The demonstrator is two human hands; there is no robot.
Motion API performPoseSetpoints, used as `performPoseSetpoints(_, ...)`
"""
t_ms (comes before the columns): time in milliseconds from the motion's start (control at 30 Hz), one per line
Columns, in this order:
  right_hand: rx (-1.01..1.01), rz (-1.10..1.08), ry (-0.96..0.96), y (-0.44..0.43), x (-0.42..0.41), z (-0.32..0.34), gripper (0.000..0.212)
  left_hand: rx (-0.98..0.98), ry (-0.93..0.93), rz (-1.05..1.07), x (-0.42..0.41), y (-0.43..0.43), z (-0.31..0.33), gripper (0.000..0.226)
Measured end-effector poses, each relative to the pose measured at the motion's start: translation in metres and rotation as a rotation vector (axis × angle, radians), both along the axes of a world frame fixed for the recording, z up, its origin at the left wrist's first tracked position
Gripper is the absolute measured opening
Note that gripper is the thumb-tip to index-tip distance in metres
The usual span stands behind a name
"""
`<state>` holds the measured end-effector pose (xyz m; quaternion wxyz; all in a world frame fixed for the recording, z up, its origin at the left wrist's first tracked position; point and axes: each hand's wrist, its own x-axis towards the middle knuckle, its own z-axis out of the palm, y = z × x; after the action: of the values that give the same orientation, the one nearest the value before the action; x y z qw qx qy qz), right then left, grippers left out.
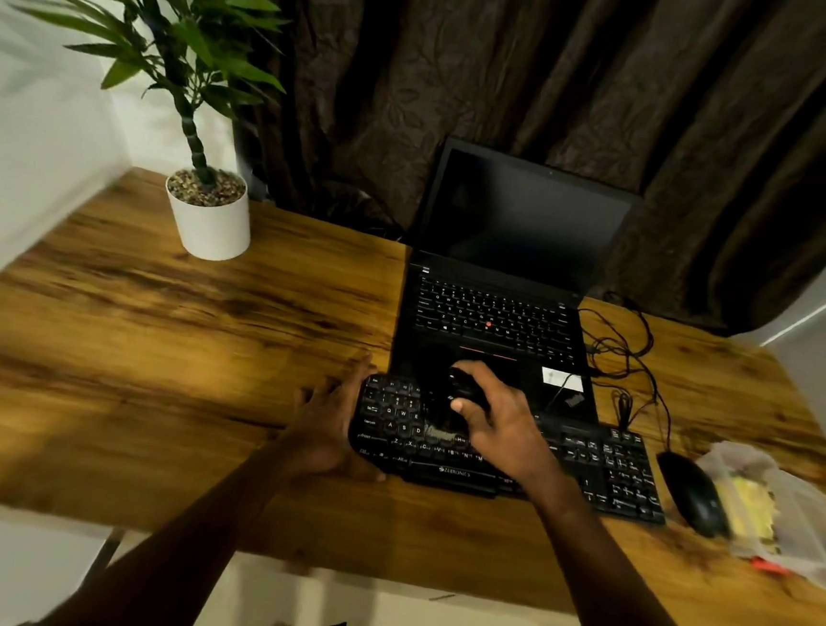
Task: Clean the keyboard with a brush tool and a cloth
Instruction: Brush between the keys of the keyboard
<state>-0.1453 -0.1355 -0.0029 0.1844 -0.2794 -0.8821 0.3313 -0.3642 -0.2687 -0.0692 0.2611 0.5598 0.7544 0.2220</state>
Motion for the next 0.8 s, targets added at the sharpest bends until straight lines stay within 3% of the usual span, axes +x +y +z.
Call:
performPoseSetpoints(167, 0.014, -0.033, -0.21, 0.014, 0.017, 0.012, 0.045, -0.002, 0.007, 0.0, 0.001, 0.001, 0.001, 0.161)
performPoseSetpoints(400, -0.032, -0.068, -0.06, -0.002, -0.001, -0.003, 0.04, 0.006, 0.003, -0.002, 0.001, 0.0, 0.001, 0.159)
performPoseSetpoints(633, 0.0, -0.144, -0.244, 0.019, 0.023, 0.002, 0.047, -0.005, 0.019, 0.009, -0.001, 0.002, -0.005, 0.165)
performPoseSetpoints(800, -0.047, -0.188, -0.081, 0.01, 0.01, 0.002, 0.039, 0.009, -0.003, -0.004, -0.001, 0.001, -0.002, 0.163)
